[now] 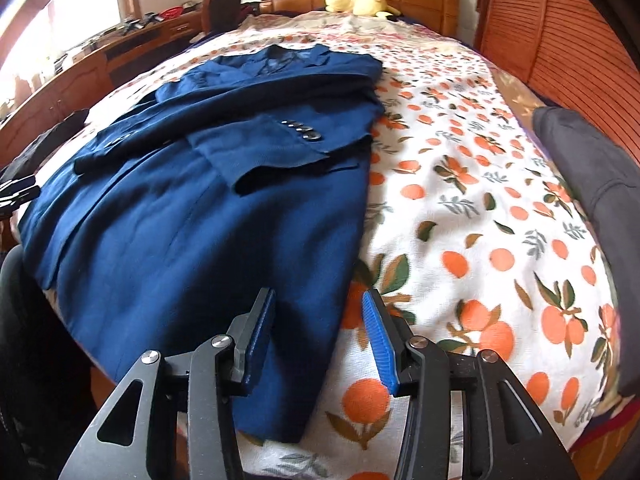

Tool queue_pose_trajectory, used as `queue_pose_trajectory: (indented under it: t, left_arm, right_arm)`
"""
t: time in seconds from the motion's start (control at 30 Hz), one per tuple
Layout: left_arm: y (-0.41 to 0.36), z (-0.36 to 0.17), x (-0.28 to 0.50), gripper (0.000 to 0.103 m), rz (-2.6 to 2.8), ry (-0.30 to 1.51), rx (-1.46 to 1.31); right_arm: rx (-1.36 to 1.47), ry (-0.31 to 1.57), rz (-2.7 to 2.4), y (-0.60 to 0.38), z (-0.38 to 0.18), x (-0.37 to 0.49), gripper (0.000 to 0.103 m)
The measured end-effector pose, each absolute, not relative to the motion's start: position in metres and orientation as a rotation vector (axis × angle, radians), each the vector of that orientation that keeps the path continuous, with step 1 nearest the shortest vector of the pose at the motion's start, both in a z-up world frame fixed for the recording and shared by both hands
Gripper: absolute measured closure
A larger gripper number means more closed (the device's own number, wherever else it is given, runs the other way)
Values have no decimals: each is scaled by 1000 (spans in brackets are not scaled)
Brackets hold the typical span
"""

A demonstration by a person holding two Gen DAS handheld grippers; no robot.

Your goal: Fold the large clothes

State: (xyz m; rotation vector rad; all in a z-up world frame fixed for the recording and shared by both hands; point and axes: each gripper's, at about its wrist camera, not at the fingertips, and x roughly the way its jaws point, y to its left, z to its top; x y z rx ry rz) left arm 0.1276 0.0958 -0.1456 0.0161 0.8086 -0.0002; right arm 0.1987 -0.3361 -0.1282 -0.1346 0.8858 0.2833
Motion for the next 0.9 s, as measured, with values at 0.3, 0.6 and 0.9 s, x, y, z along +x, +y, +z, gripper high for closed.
queue_pose_trajectory:
  t: [0.3,0.6,0.9]
  left_arm:
    - [98,-157,124,21,-18,846,19]
    - [100,-154,105,54,-75,847,13]
    - [100,-157,95,62,-90,850,-20]
  right_arm:
    - [-108,809,318,-336,-121,191,97]
    - [-119,855,289,-333,-127,193,94]
    - [-95,881,265,-336,-130,196,83]
